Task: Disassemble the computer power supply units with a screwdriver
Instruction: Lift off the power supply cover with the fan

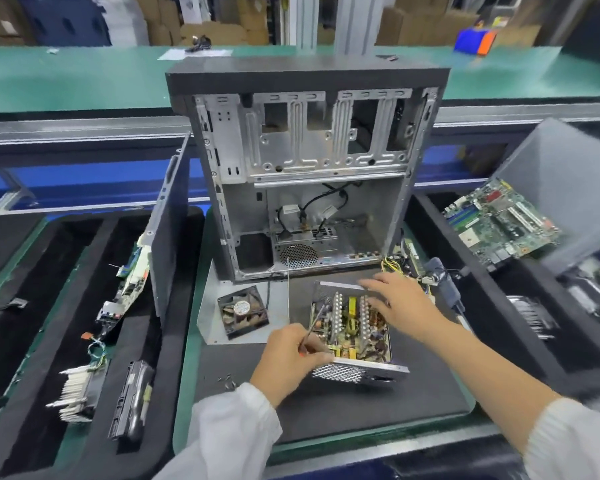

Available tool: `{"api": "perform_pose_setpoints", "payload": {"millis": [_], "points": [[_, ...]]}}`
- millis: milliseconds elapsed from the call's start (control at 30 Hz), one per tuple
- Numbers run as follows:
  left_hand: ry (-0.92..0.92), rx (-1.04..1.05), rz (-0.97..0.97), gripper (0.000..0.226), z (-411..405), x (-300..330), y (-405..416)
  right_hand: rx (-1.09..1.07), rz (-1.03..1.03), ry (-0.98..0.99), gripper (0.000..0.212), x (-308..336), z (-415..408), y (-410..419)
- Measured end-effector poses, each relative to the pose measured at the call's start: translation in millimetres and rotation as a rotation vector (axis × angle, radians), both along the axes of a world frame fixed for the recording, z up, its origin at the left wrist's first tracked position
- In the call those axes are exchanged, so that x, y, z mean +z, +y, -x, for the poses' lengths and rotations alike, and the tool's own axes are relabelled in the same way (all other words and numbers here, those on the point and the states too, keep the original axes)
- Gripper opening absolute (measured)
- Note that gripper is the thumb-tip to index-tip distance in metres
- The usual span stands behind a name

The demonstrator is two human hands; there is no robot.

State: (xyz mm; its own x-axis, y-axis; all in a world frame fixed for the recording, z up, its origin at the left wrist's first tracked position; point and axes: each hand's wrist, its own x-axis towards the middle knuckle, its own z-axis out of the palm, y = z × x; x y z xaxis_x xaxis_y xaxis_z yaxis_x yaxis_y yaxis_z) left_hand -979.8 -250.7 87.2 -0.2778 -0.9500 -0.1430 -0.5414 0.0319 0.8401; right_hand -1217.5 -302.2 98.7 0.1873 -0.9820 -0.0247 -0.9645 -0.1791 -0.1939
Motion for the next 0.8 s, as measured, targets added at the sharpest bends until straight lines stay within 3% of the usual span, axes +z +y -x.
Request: {"api": "perform_pose_setpoints", "payload": {"millis": [67,167,233,367,533,800], "points": [[0.007,-0.006,-0.004,0.026,-0.1,1.1,0.1,-0.107,0.134,0.001,0.02,4.6,-2.5,13.3],[0.009,-0.011,-0.014,0.03,1.7,2.7,0.7,-0.263,-0.045,0.007,0.036,4.6,-18.7,23.9],[0.024,-0.031,-0.037,0.027,4.2,3.1,2.0,-0.27,-0.183,0.052,0.045,0.0,-32.0,23.7],[0.043,-0.027,-0.056,0.024,7.2,3.1,5.5,-0.29,-0.326,-0.03,0.041,-11.4,-43.5,16.6],[0.04,-0.018,-0.06,0.017,6.6,2.4,6.6,-0.349,-0.315,-0.124,0.044,-16.8,-39.1,17.1],[0.079,-0.023,-0.085,0.013,7.2,-1.6,5.8,-0.293,-0.334,-0.115,0.041,-13.8,-33.7,16.7]]}}
